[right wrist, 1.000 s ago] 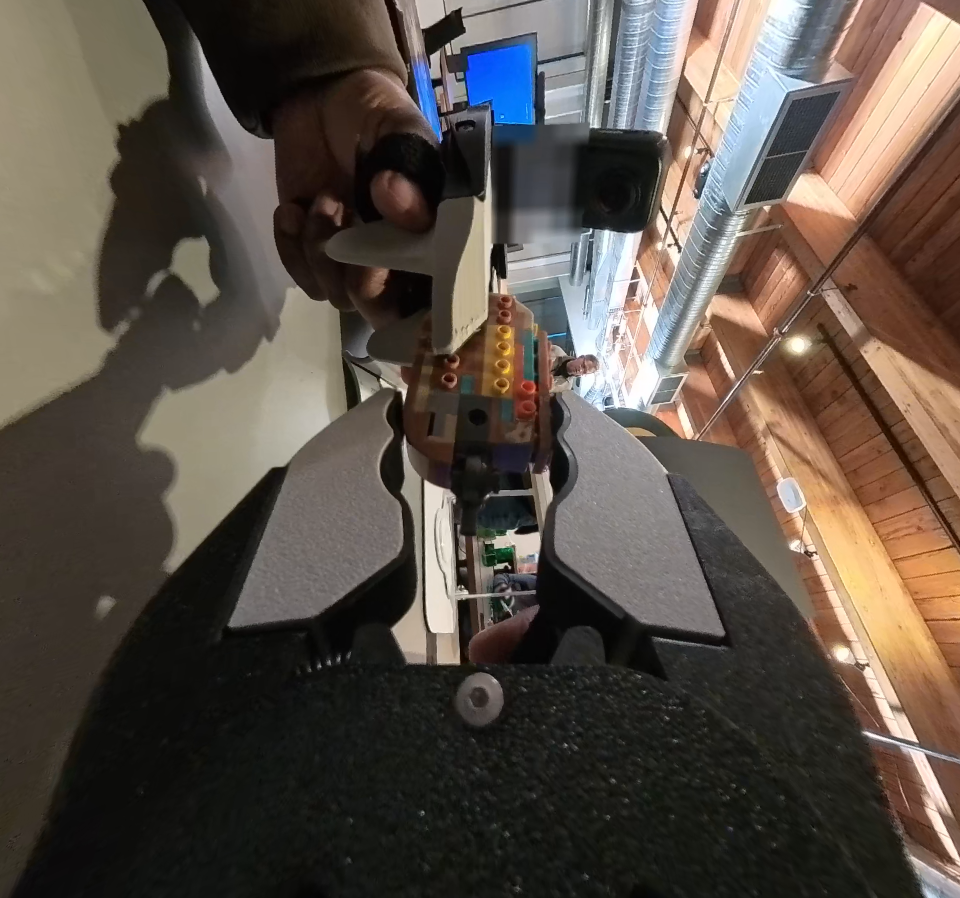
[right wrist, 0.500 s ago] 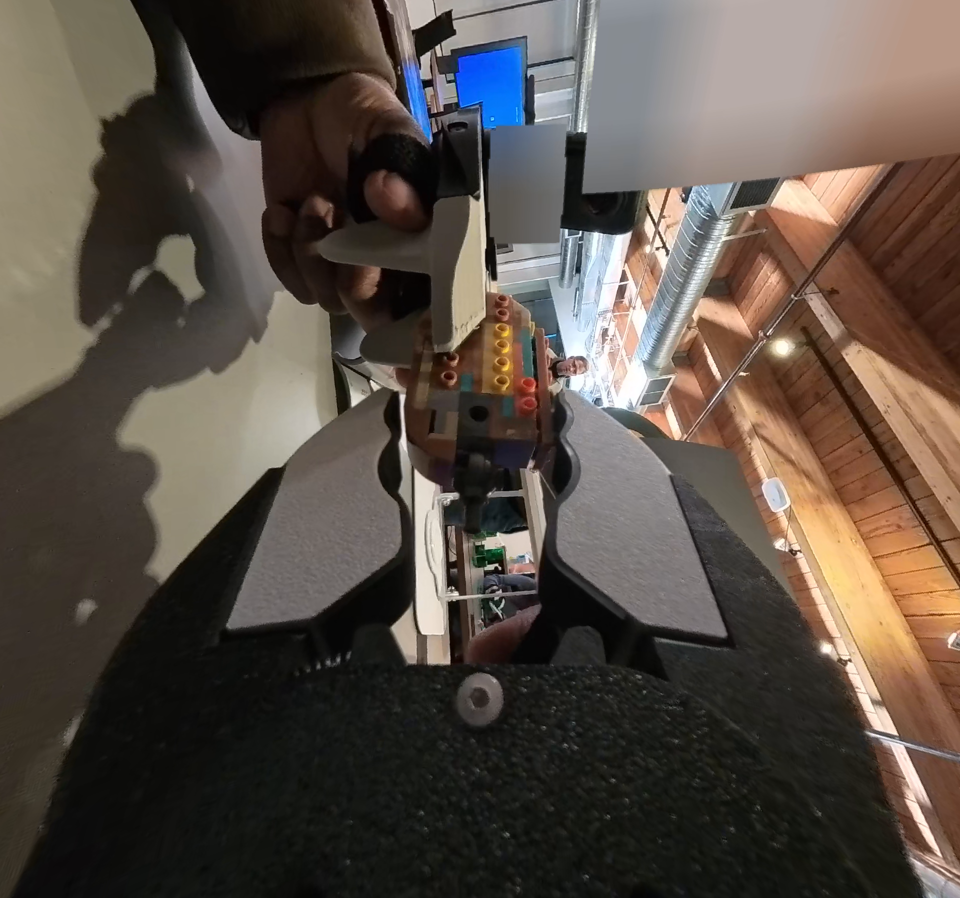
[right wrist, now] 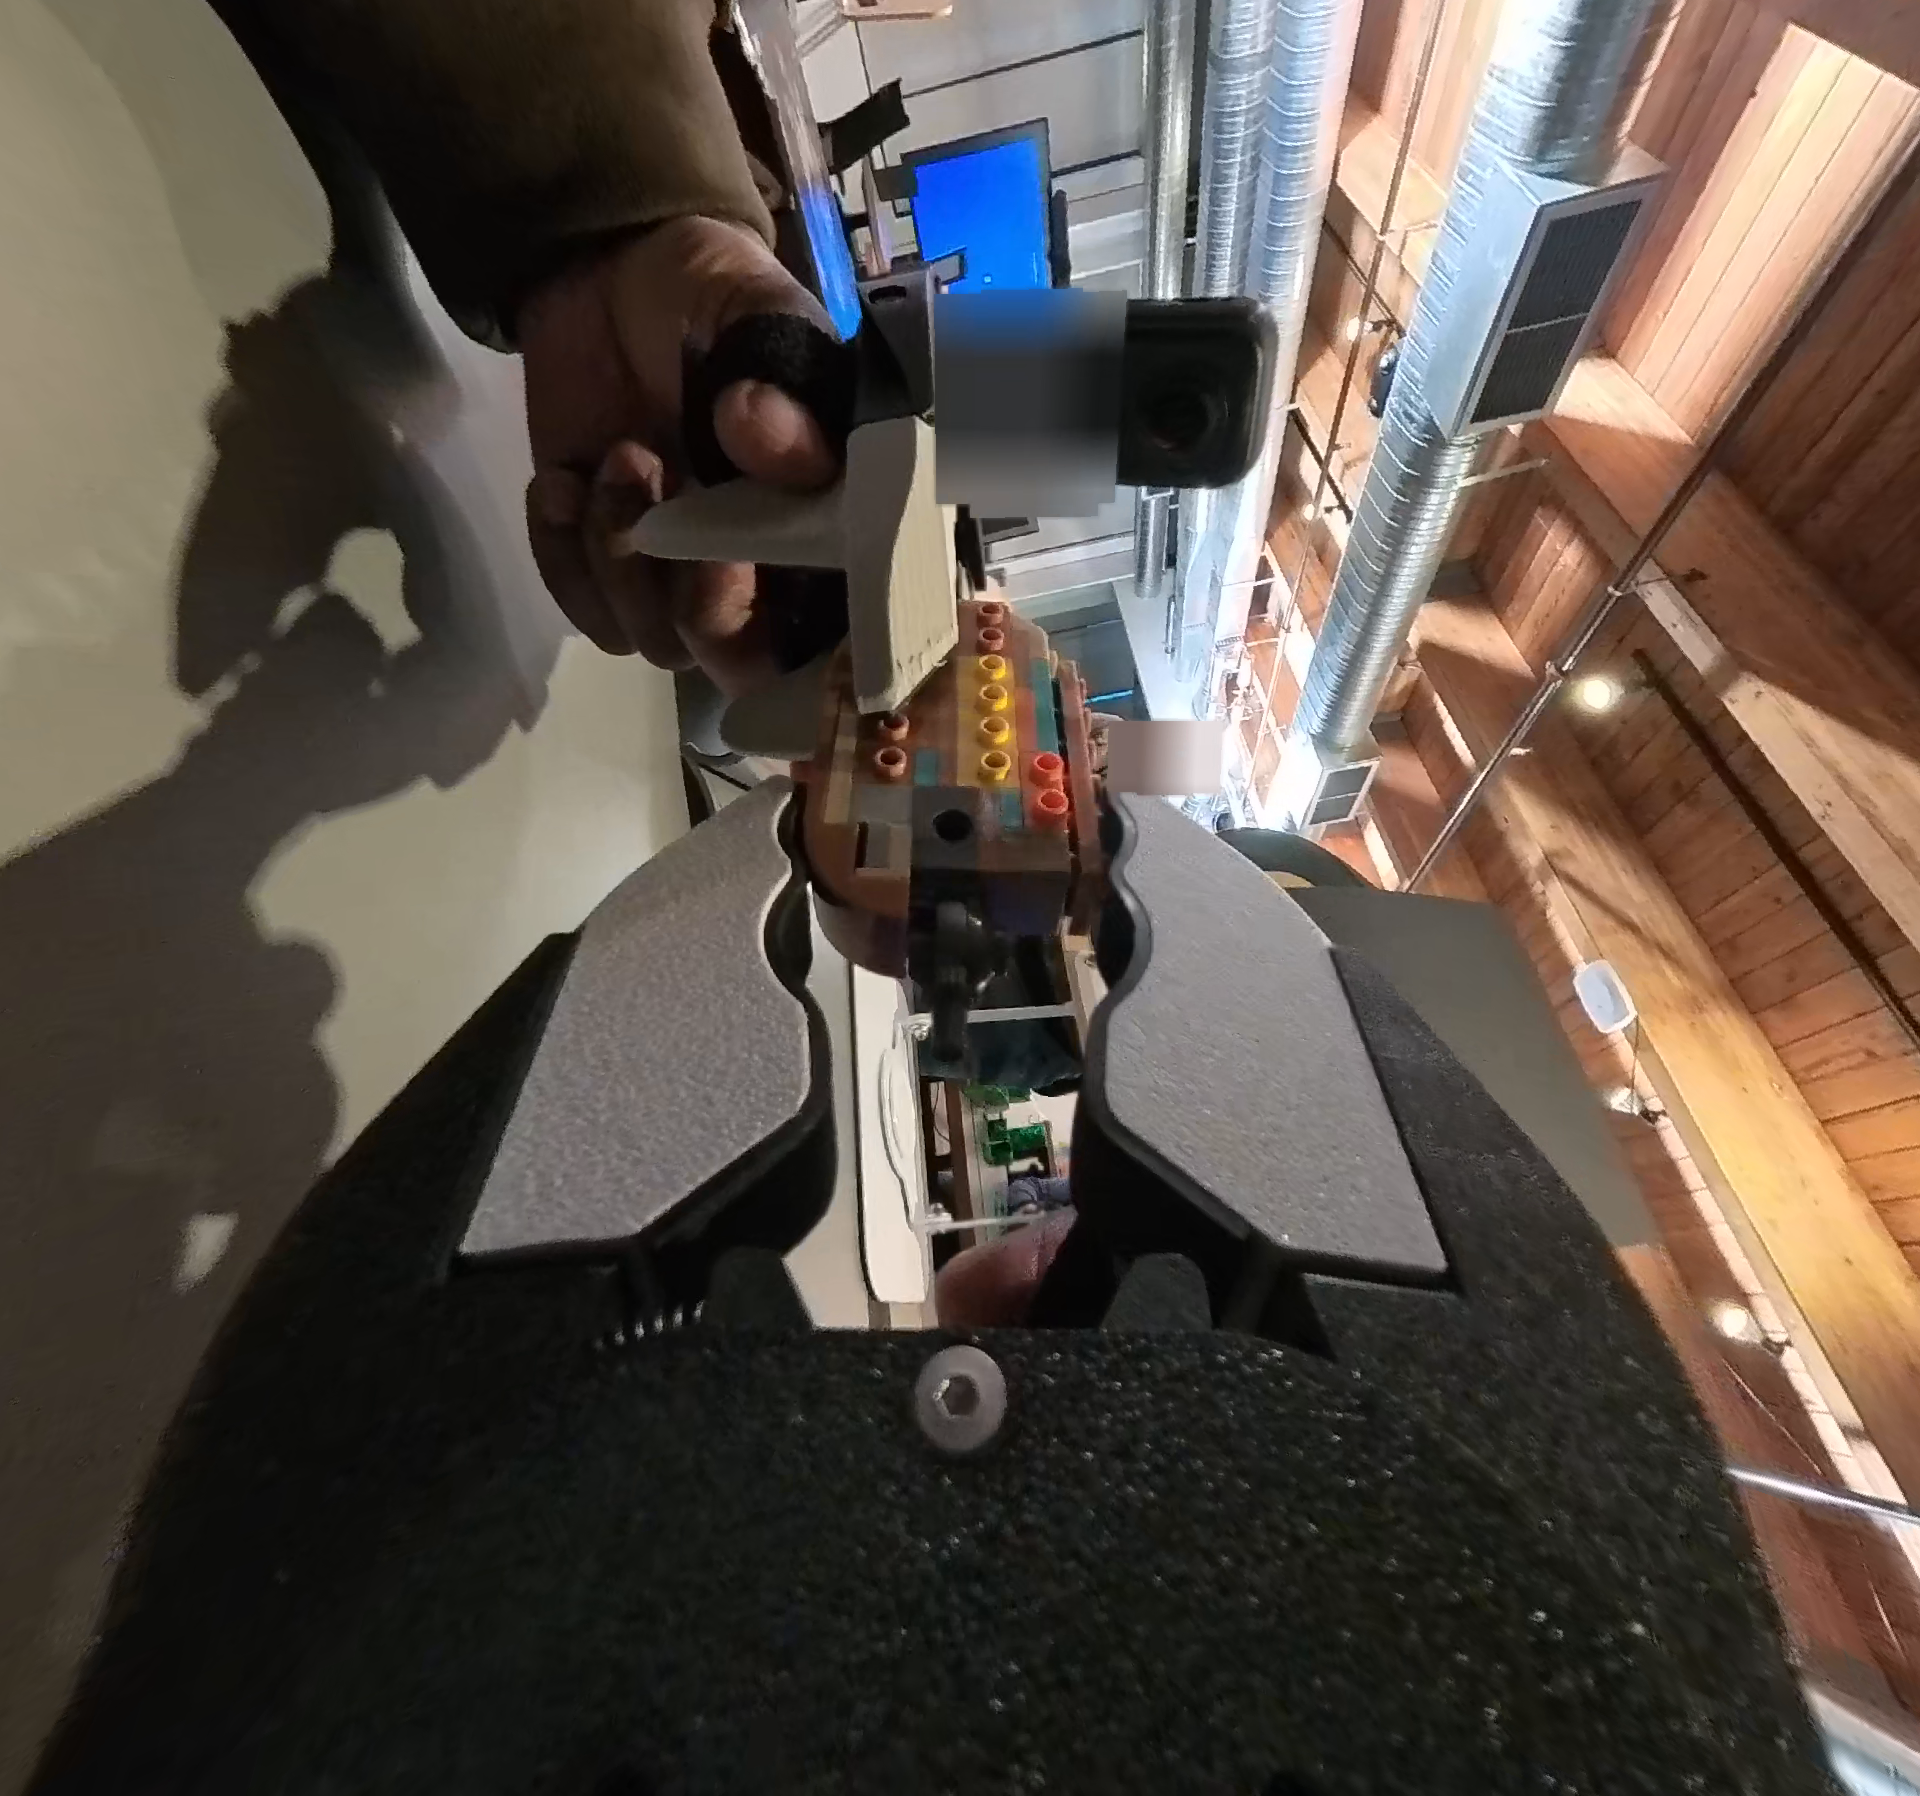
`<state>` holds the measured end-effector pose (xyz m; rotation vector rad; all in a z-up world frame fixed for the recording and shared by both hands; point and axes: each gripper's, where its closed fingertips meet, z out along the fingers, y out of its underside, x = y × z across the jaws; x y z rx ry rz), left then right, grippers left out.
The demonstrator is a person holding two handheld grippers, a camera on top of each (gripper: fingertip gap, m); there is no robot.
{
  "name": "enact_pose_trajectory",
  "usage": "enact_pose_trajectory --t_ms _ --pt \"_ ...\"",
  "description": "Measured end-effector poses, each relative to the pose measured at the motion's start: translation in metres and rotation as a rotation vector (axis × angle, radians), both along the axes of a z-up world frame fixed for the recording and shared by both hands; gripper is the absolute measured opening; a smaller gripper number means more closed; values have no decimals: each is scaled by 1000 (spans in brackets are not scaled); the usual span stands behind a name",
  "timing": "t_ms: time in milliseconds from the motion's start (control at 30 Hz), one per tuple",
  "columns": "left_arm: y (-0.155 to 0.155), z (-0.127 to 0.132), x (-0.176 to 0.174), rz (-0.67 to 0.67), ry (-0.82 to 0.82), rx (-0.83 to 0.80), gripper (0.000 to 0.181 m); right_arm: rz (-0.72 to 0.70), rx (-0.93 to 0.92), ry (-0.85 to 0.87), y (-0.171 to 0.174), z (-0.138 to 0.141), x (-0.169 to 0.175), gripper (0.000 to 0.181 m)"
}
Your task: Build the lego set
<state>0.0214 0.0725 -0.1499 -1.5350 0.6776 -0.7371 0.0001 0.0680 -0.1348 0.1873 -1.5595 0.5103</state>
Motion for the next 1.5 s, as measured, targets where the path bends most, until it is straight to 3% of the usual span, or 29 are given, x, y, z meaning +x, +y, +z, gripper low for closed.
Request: enact_pose_trajectory --t_ms 1067,1500 --pt "4 -11 -1 14 29 -45 22 -46 66 -114 5 -10 -1 50" --pt "5 -4 -3 23 -30 -28 22 -77 -1 -22 7 0 -5 58"
